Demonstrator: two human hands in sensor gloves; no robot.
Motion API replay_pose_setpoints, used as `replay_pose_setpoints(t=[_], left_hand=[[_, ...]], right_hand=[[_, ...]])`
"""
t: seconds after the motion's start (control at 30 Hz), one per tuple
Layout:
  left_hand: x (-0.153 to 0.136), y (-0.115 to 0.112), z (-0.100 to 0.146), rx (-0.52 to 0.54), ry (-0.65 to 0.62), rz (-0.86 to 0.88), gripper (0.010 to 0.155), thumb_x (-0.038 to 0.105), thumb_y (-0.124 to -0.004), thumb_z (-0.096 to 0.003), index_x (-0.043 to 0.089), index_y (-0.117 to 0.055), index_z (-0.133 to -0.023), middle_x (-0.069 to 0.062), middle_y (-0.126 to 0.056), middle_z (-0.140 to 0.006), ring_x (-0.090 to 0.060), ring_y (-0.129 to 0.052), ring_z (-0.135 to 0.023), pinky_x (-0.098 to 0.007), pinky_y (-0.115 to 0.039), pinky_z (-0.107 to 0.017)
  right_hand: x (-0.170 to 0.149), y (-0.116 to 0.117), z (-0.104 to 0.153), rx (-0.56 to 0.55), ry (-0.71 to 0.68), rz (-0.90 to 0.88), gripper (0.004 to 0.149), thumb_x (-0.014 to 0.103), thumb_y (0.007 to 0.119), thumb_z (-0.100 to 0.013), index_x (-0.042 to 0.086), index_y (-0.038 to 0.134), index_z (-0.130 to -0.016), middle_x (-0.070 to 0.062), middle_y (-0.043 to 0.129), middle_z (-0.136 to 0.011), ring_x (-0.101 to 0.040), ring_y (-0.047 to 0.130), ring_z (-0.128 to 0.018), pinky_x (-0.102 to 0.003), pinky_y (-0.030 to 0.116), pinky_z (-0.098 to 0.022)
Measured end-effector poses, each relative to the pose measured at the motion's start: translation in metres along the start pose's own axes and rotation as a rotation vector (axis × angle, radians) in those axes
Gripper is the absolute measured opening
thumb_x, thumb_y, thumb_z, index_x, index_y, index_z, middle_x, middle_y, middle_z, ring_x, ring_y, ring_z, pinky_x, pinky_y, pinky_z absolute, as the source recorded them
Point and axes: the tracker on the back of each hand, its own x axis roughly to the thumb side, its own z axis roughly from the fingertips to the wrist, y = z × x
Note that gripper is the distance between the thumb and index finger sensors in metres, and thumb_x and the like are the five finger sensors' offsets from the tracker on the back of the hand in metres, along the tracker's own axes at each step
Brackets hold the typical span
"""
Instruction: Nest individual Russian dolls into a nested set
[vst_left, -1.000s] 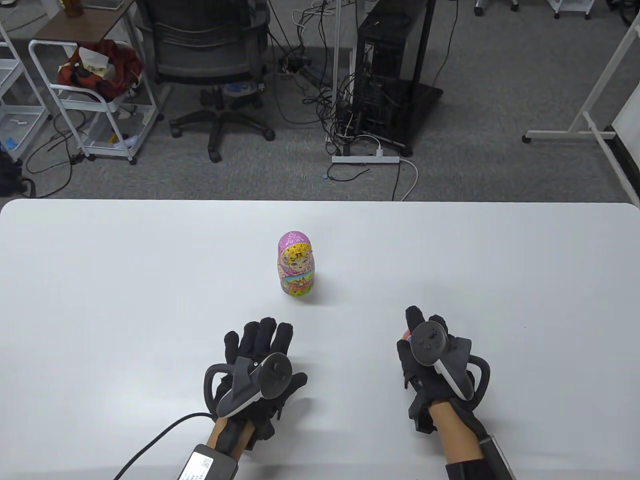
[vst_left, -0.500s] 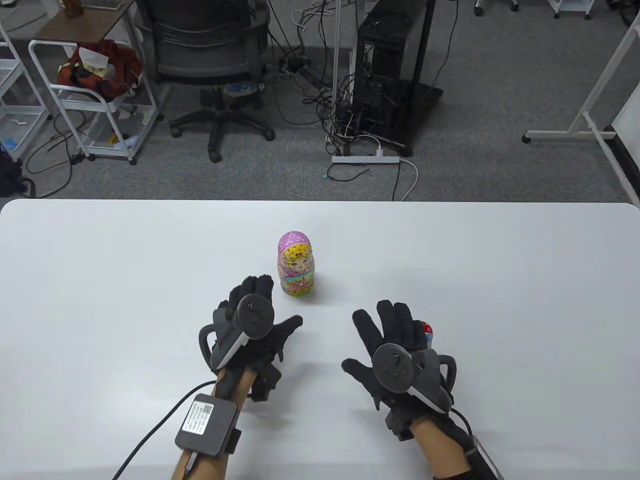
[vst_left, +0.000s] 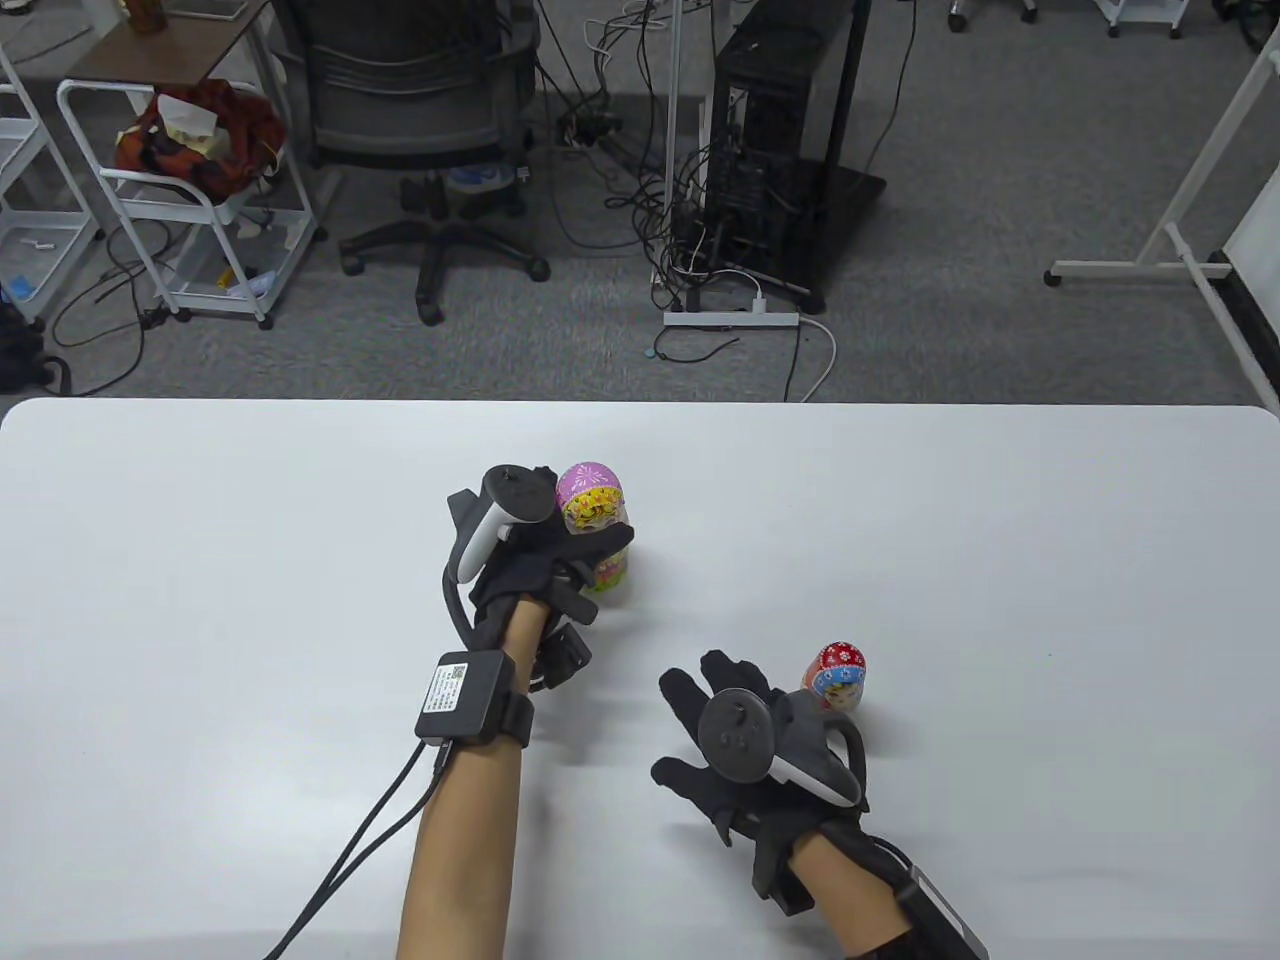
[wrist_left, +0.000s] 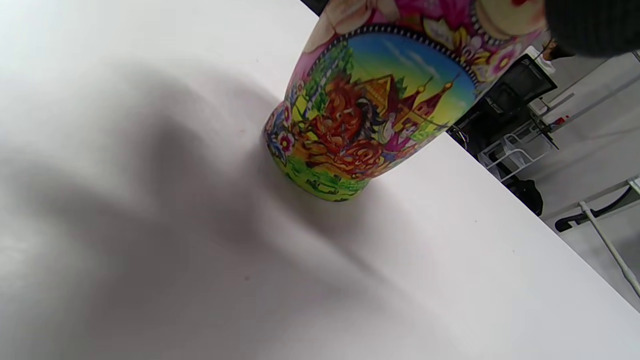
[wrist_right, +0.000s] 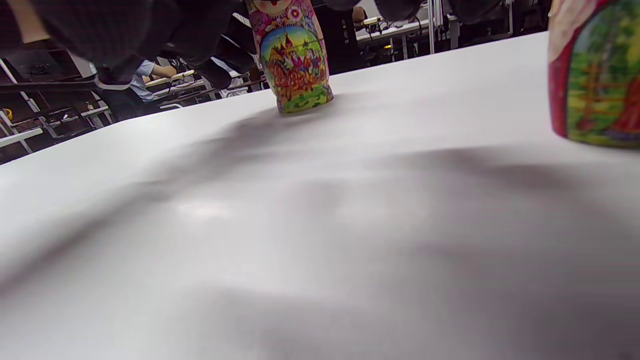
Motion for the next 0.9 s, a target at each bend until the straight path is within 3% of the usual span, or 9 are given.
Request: replay_pose_setpoints(t=[0.17,0.3,0.4,0.5,0.63,0.9], left_hand=[[-0.003,-0.002,-0.008,-0.024,0.014,0.035,0.107,0.087,-0.062,-0.0452,0.044,0.015,-0.104,0.0,0.008,-0.121,-0.028,-0.009,-0.119,-0.059,-0.028,-0.088],[-0.003,0.001,-0.002,0.013,-0.013,0.026,0.106,0.086,-0.066,-0.0453,0.043,0.01,-0.106,0.002,0.003,-0.123,-0.026,-0.013,-0.121,-0.058,-0.03,-0.089],[-0.005,0.002,0.008,0.1,-0.059,-0.004,0.106,0.082,-0.07,-0.0458,0.036,0.001,-0.109,0.004,-0.023,-0.127,-0.024,-0.033,-0.124,-0.053,-0.037,-0.091],[-0.01,0.001,0.023,0.174,-0.129,-0.047,0.106,0.079,-0.075,-0.043,0.031,-0.008,-0.109,0.002,-0.034,-0.124,-0.025,-0.046,-0.12,-0.055,-0.043,-0.088],[-0.02,-0.002,0.068,0.375,-0.28,-0.067,0.105,0.076,-0.084,-0.0342,0.024,-0.03,-0.109,-0.006,-0.057,-0.115,-0.031,-0.073,-0.106,-0.059,-0.06,-0.077],[-0.012,-0.03,0.171,0.414,-0.459,-0.226,0.105,0.077,-0.086,-0.0314,0.02,-0.043,-0.108,-0.01,-0.071,-0.108,-0.033,-0.085,-0.096,-0.059,-0.067,-0.071]], right_hand=[[0.0,0.003,-0.001,0.015,-0.002,-0.011,0.075,0.062,0.069,-0.048,0.035,0.032,-0.107,-0.013,0.027,-0.117,-0.045,0.04,-0.107,-0.064,0.046,-0.073],[-0.002,0.004,-0.002,0.013,0.005,-0.036,0.073,0.061,0.069,-0.048,0.034,0.034,-0.107,-0.013,0.029,-0.116,-0.044,0.042,-0.107,-0.064,0.047,-0.073],[-0.004,0.003,-0.001,-0.005,0.009,-0.052,0.073,0.061,0.069,-0.048,0.034,0.034,-0.106,-0.013,0.03,-0.116,-0.044,0.043,-0.106,-0.064,0.047,-0.073],[-0.005,0.001,0.0,-0.013,-0.001,-0.067,0.073,0.06,0.069,-0.048,0.034,0.035,-0.106,-0.013,0.03,-0.116,-0.043,0.044,-0.106,-0.063,0.047,-0.073],[-0.004,-0.006,0.004,-0.111,-0.024,-0.152,0.074,0.061,0.069,-0.048,0.035,0.031,-0.106,-0.011,0.032,-0.116,-0.041,0.046,-0.106,-0.062,0.049,-0.073],[0.003,-0.017,0.015,-0.295,-0.101,-0.512,0.08,0.063,0.068,-0.046,0.042,0.013,-0.101,-0.014,0.025,-0.114,-0.041,0.051,-0.104,-0.061,0.053,-0.072]])
